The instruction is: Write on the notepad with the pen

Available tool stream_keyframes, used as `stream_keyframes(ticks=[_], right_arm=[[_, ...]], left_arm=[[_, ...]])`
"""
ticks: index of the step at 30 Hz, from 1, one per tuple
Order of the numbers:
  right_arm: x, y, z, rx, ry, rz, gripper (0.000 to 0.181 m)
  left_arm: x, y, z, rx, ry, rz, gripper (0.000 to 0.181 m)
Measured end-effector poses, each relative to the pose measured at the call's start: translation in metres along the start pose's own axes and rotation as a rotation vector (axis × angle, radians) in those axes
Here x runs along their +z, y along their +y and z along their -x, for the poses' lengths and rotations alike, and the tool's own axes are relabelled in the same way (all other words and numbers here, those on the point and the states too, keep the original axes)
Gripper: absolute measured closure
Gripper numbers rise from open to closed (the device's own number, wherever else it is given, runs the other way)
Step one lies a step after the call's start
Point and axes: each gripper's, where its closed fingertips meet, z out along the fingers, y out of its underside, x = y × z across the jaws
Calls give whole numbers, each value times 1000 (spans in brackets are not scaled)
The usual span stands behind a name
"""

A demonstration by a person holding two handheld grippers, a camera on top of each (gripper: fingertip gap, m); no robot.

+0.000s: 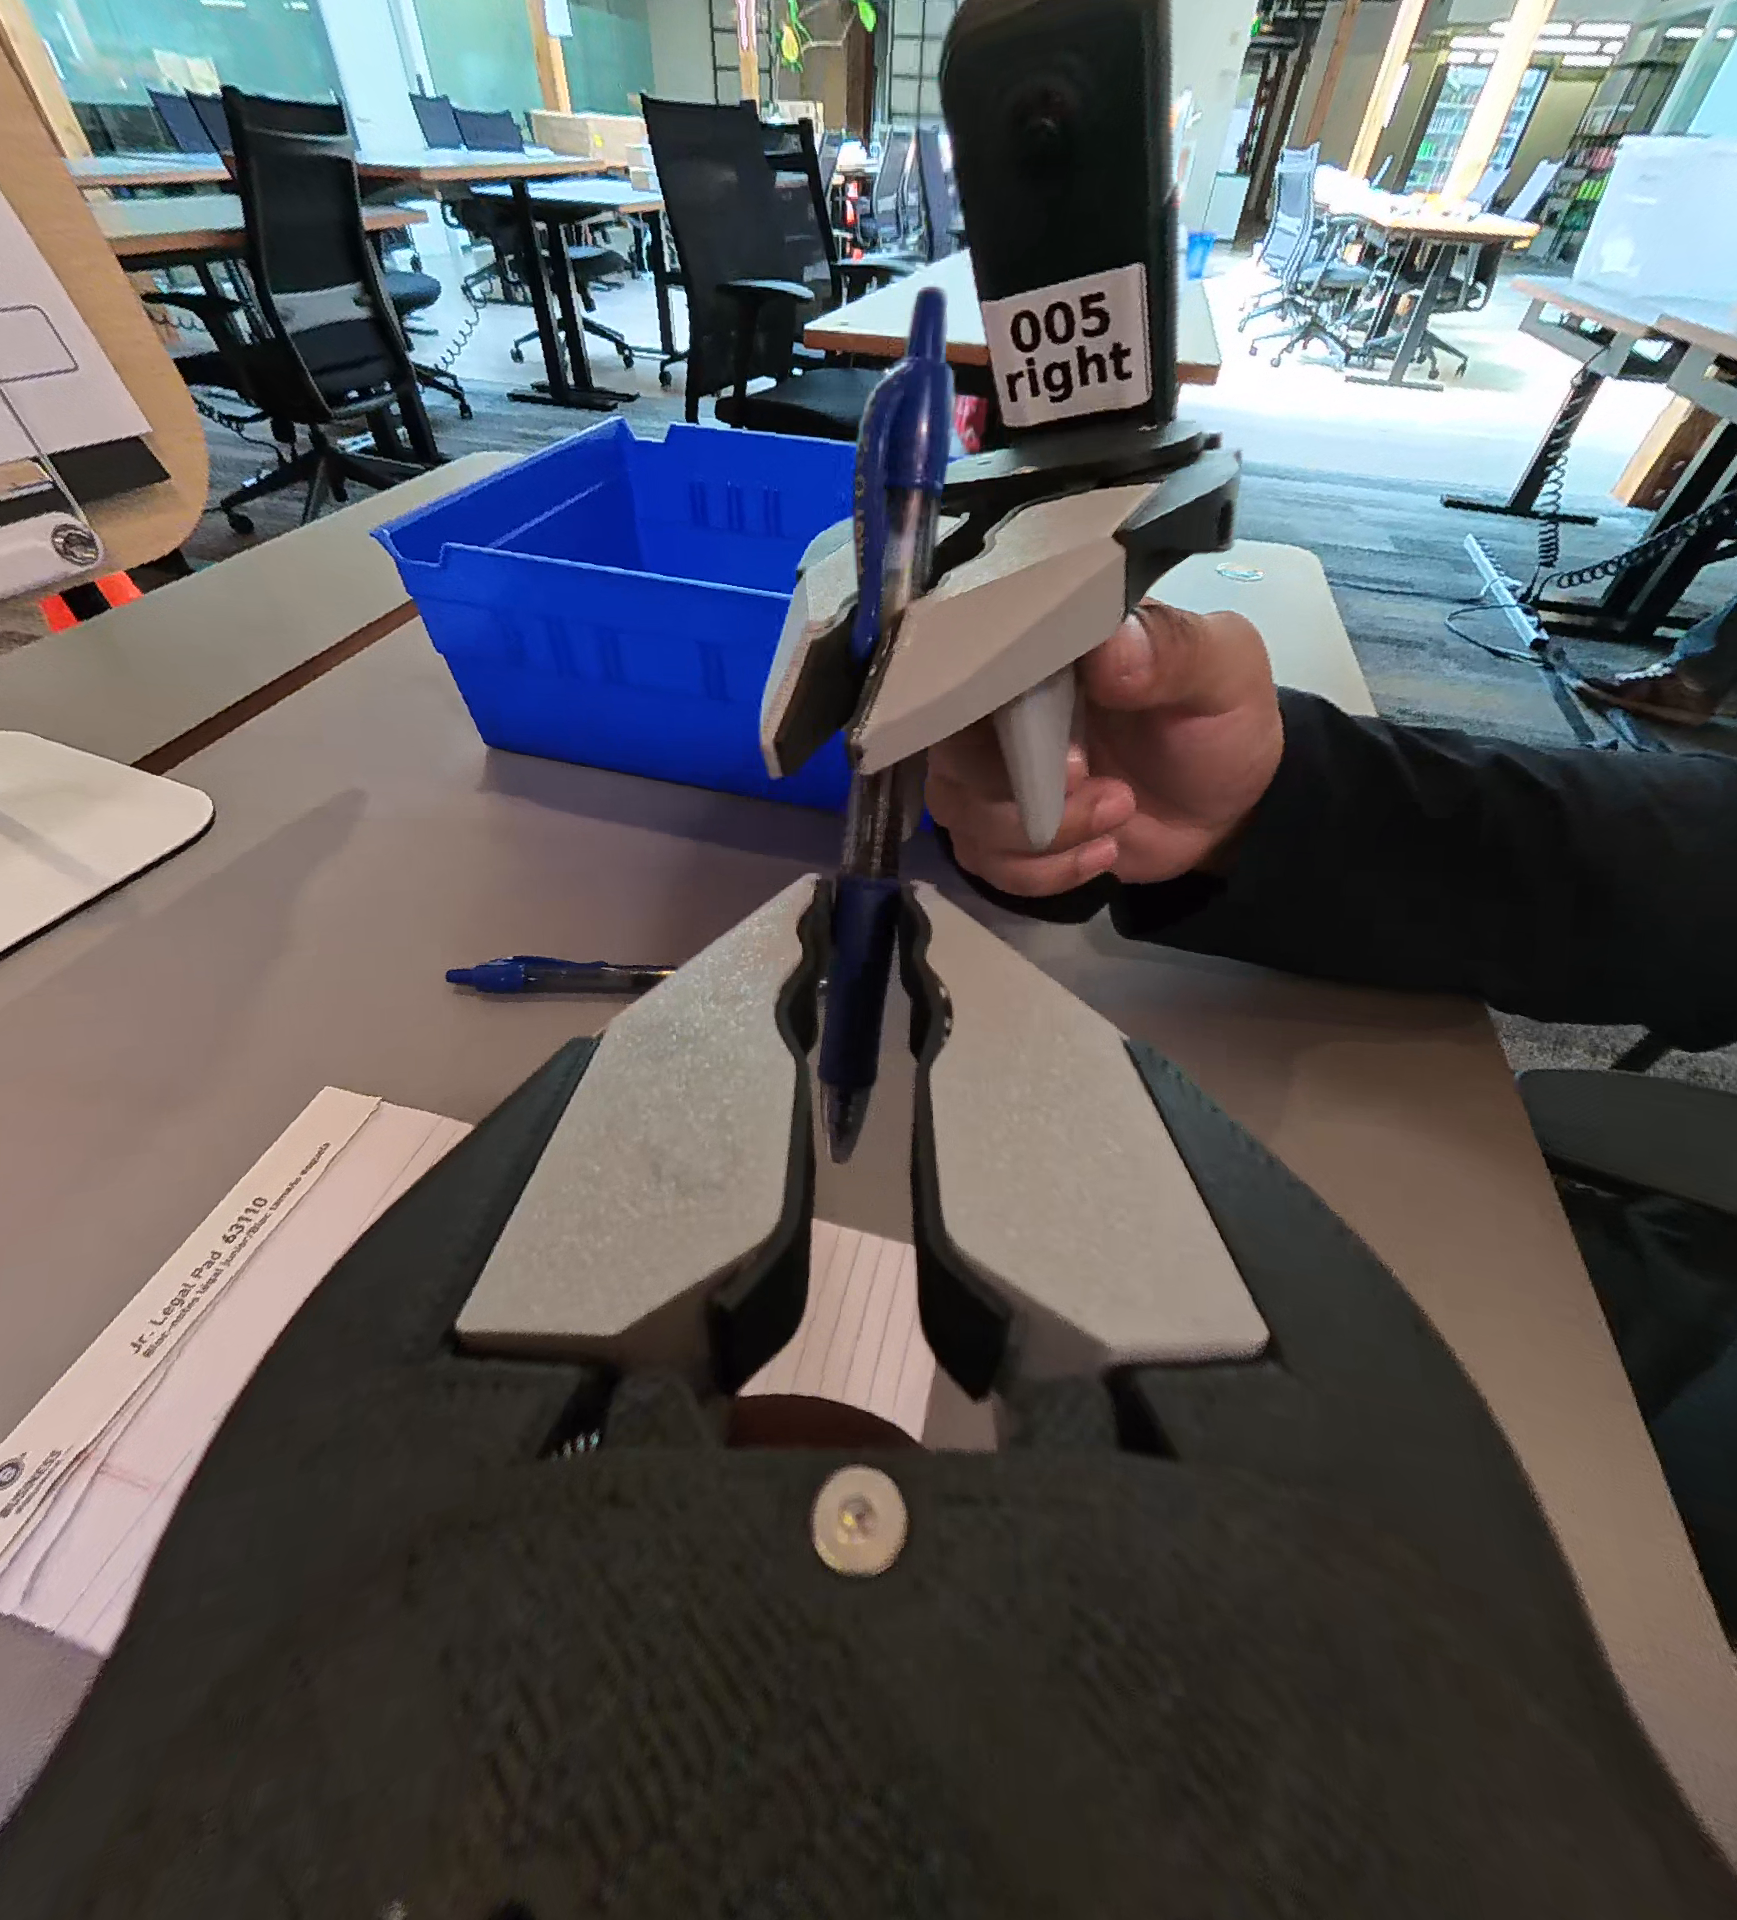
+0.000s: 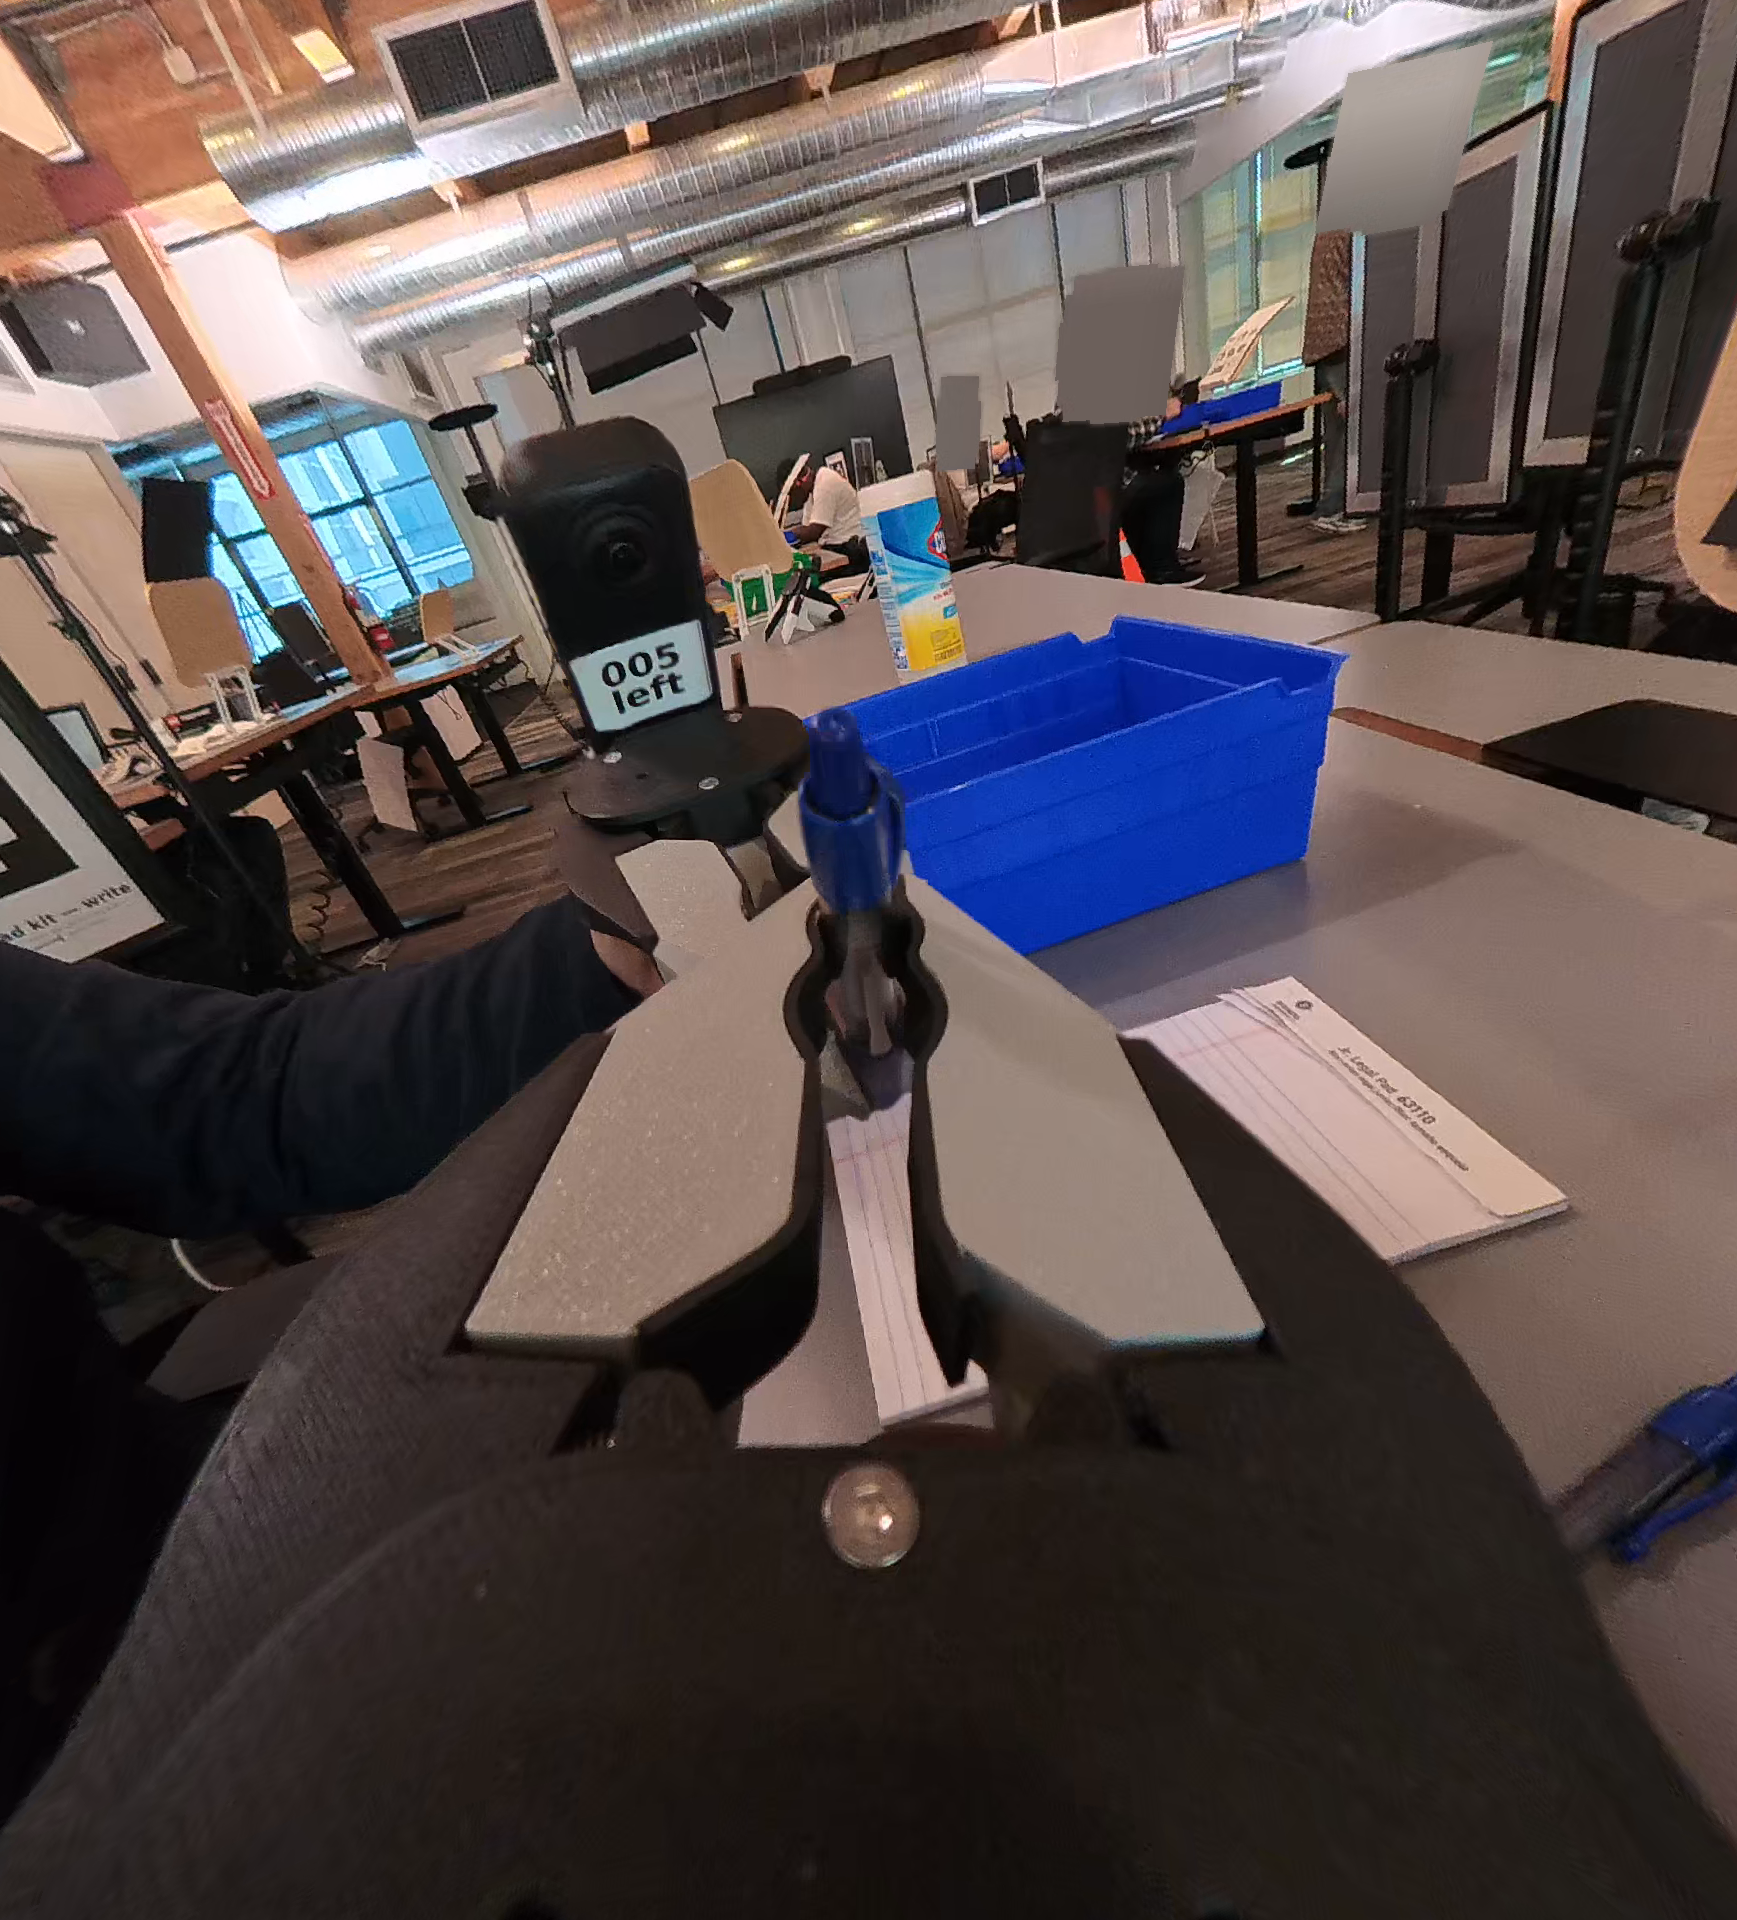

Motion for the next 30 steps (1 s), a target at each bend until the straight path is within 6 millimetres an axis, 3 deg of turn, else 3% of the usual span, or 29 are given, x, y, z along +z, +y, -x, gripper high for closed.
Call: stream_keyframes(ticks=[5,8,13,19,22,30], right_arm=[[9,7,8,36,-53,15,176],[12,10,13,39,-78,22,176],[10,12,5,17,-33,38,175],[-14,-22,-8,-20,59,-142,167],[-29,-38,-15,-62,134,-230,177],[-31,-45,-19,-36,174,-282,181]], left_arm=[[2,-7,-11,-40,56,-38,166],[0,-7,-12,-38,78,-38,174],[2,-1,-5,0,23,4,174],[0,0,11,-38,-46,-4,174],[0,0,14,-32,-69,-4,174],[7,9,9,4,-71,49,174]])
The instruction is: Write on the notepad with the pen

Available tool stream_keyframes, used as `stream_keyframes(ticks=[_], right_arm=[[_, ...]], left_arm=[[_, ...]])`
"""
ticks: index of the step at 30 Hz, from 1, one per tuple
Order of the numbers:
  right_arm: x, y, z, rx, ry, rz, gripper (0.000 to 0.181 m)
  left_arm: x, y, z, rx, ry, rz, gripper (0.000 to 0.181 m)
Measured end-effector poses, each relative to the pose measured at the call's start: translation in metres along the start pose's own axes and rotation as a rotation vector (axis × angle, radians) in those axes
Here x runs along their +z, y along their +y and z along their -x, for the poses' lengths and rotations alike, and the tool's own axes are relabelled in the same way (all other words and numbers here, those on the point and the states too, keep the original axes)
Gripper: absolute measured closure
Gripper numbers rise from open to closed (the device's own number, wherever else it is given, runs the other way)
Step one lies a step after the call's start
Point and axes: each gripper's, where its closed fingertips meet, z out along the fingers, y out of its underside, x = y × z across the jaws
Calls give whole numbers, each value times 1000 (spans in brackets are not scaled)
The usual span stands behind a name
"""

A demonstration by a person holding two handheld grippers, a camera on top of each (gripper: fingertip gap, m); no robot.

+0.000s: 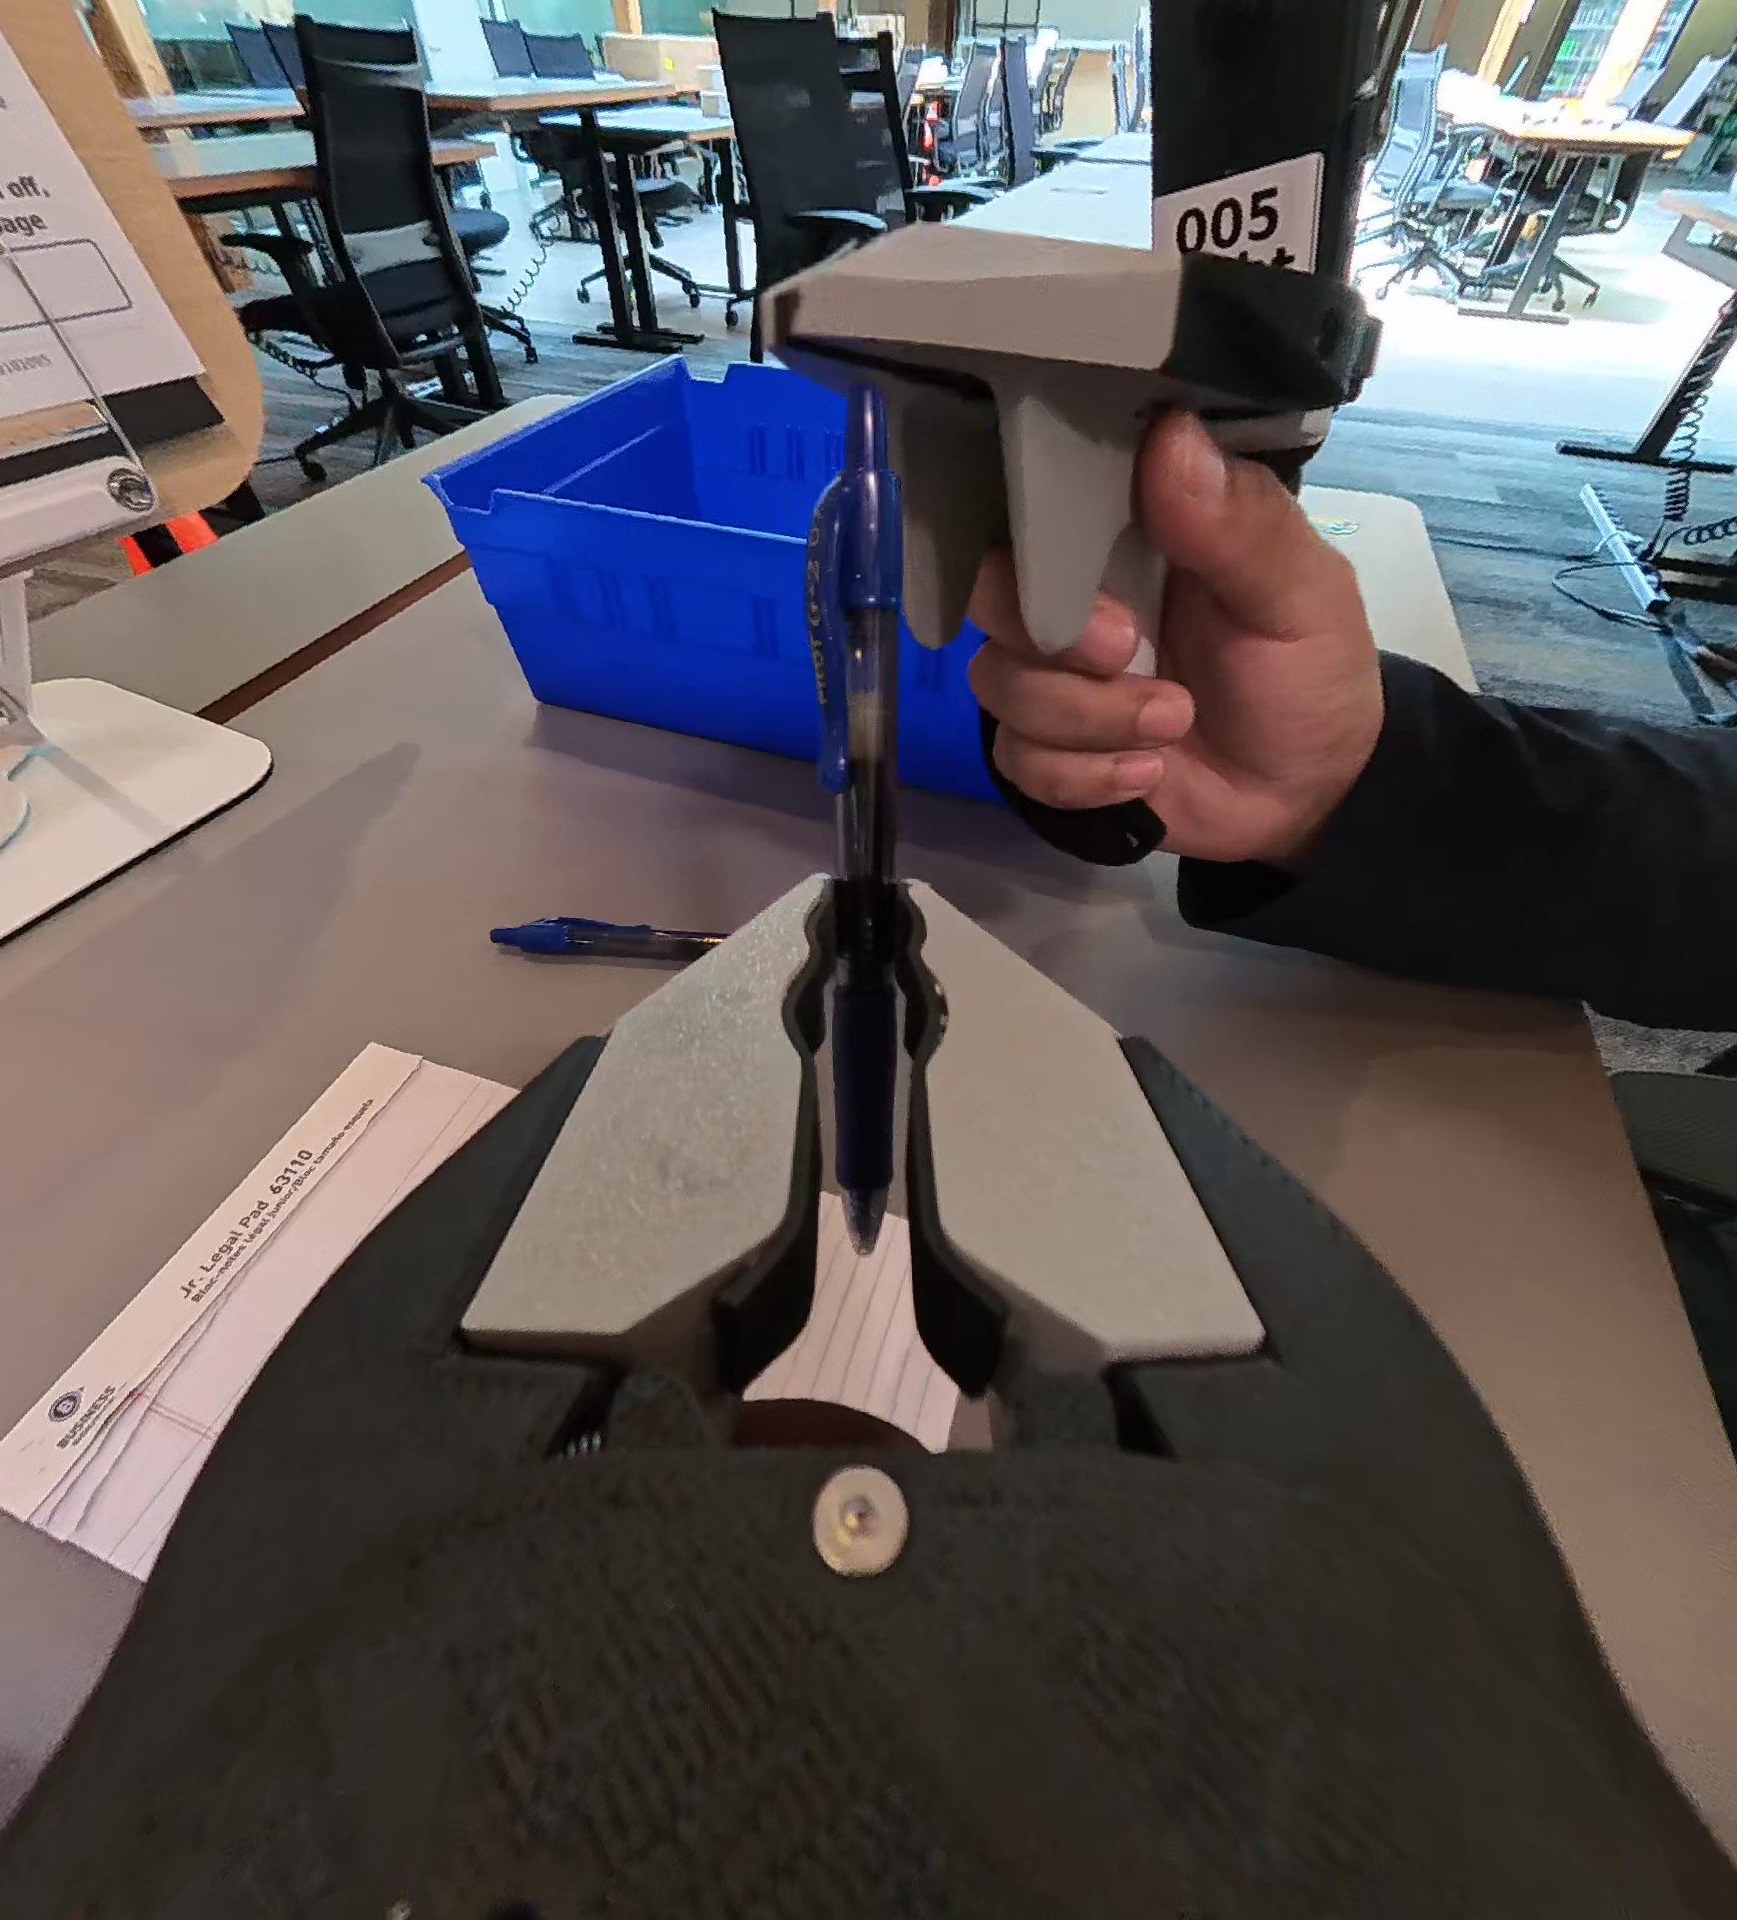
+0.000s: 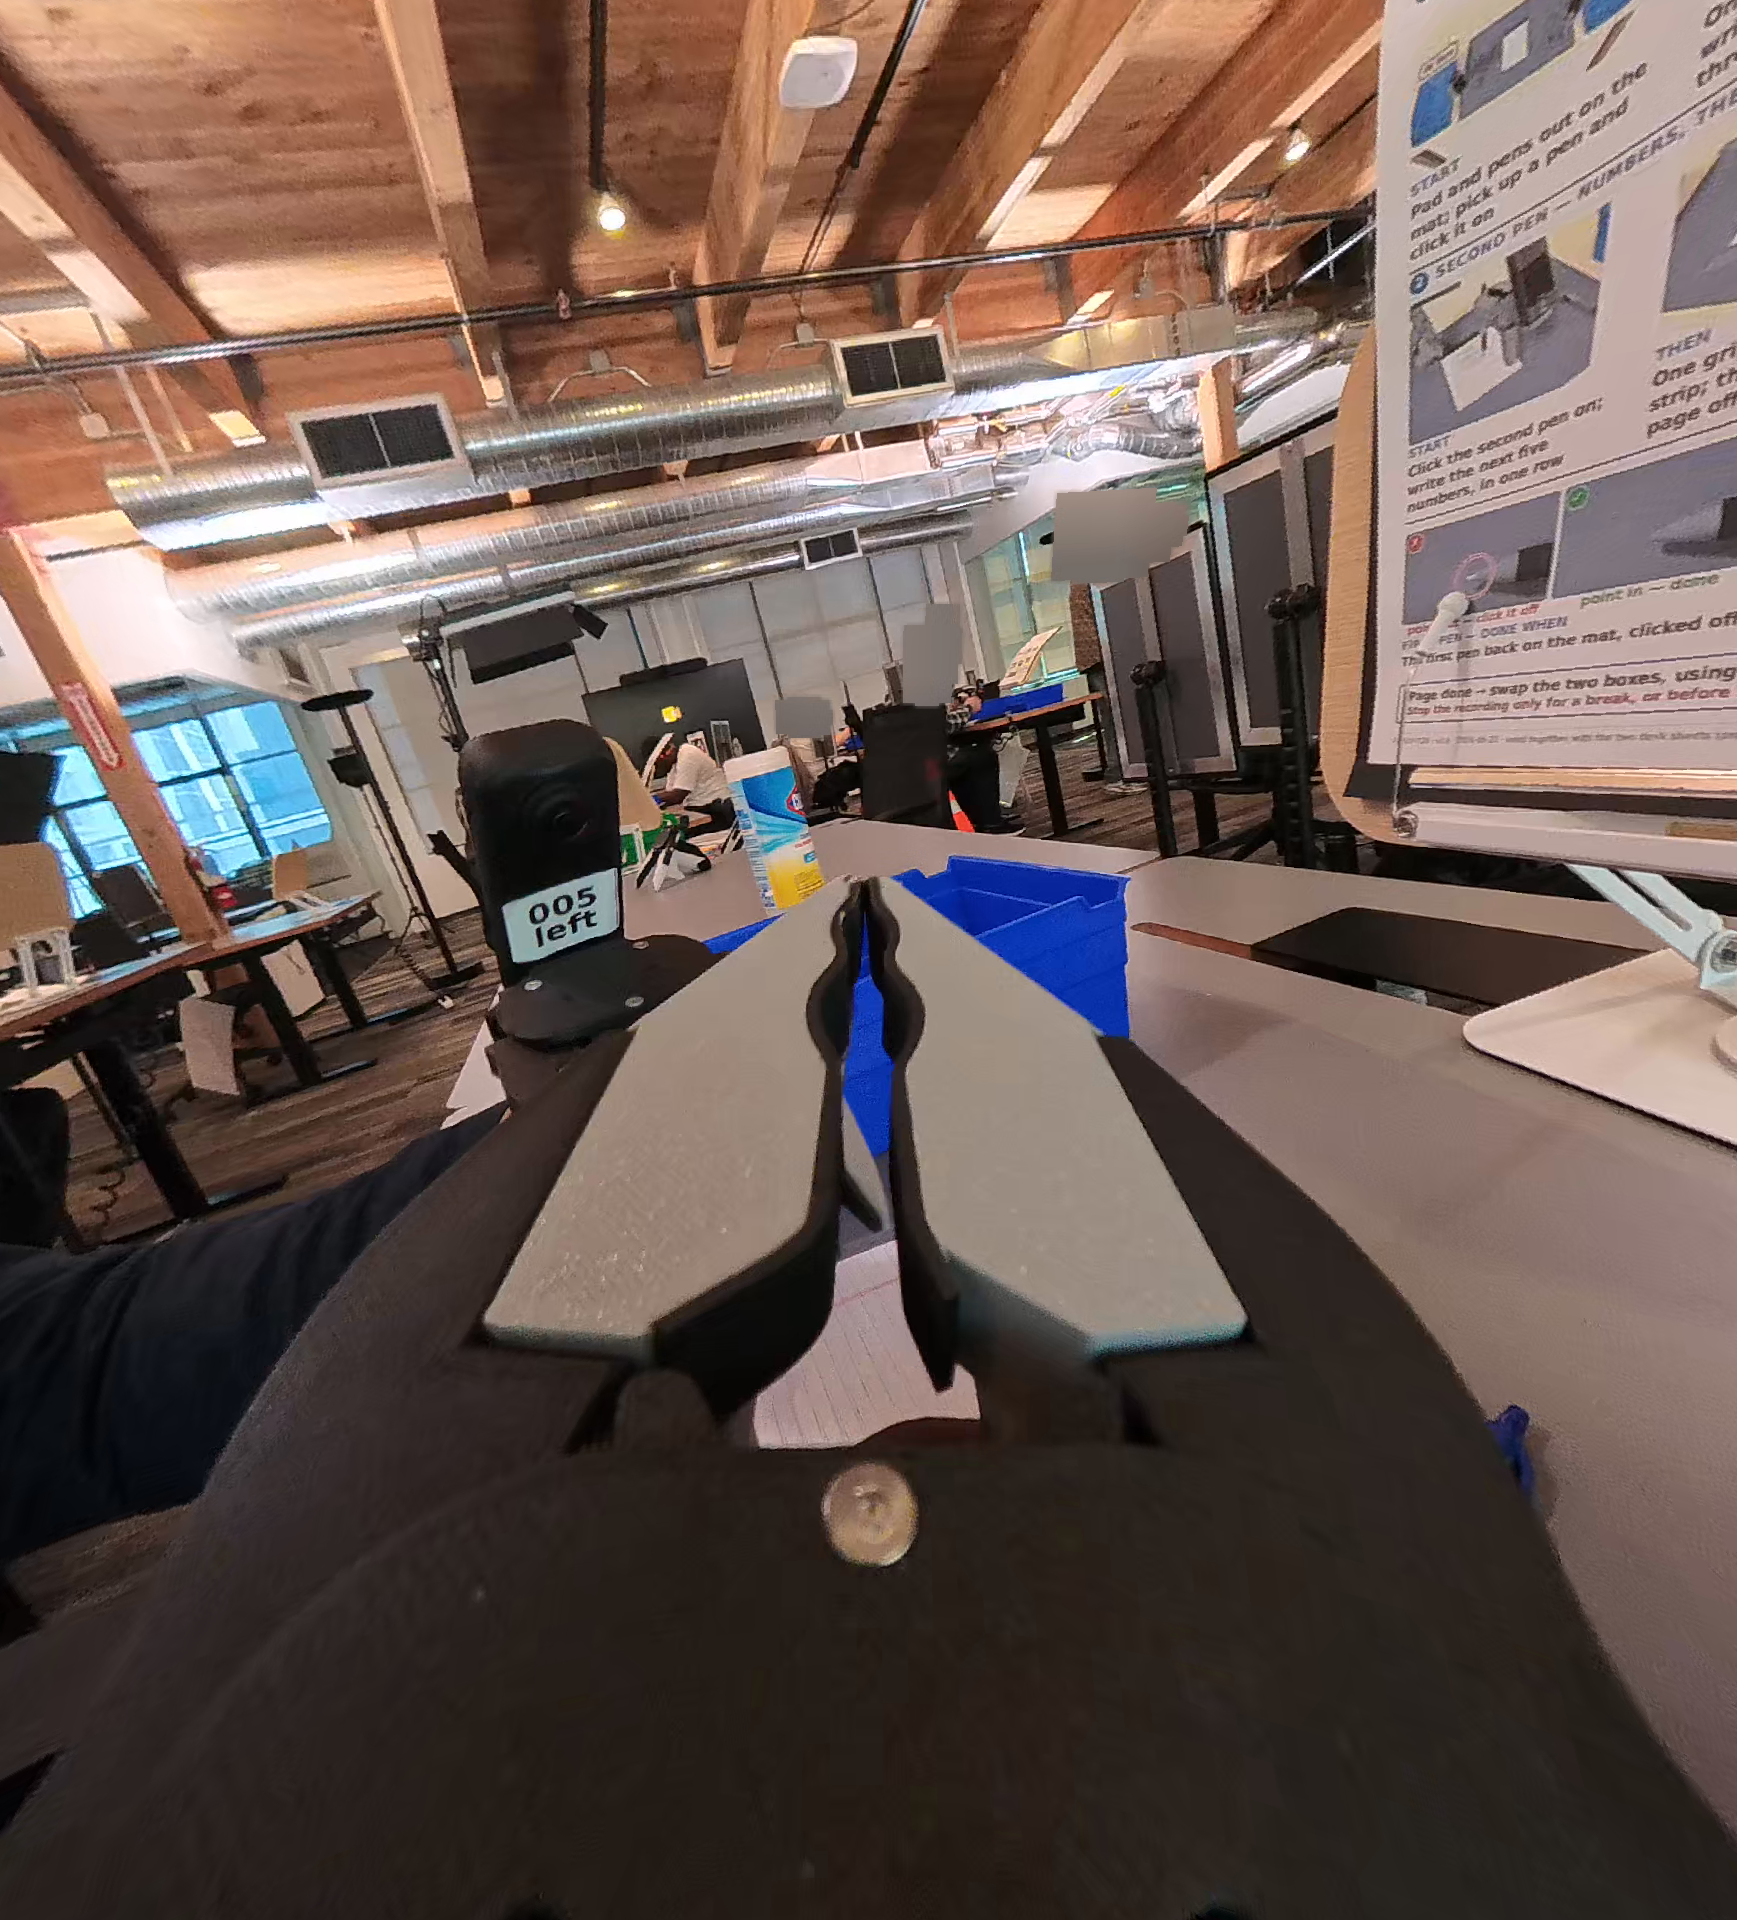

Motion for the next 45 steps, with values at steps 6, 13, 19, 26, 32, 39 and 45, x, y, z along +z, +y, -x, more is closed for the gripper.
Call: stream_keyframes(ticks=[6,13,19,26,32,39,45], right_arm=[[6,6,1,5,9,6,181],[8,9,2,53,-22,-2,181],[8,14,1,146,-67,-14,181],[8,19,-5,113,-27,9,181],[11,25,-4,138,-38,16,181],[6,16,-7,98,-18,25,180],[6,19,0,170,-103,70,150]], left_arm=[[5,2,-7,29,6,19,174],[8,4,-9,42,6,25,174],[8,4,-8,40,-6,29,174],[6,2,-7,18,-8,21,175],[4,4,-5,15,-14,35,175],[6,2,-3,69,-46,31,174],[2,-1,8,72,-108,6,175]])
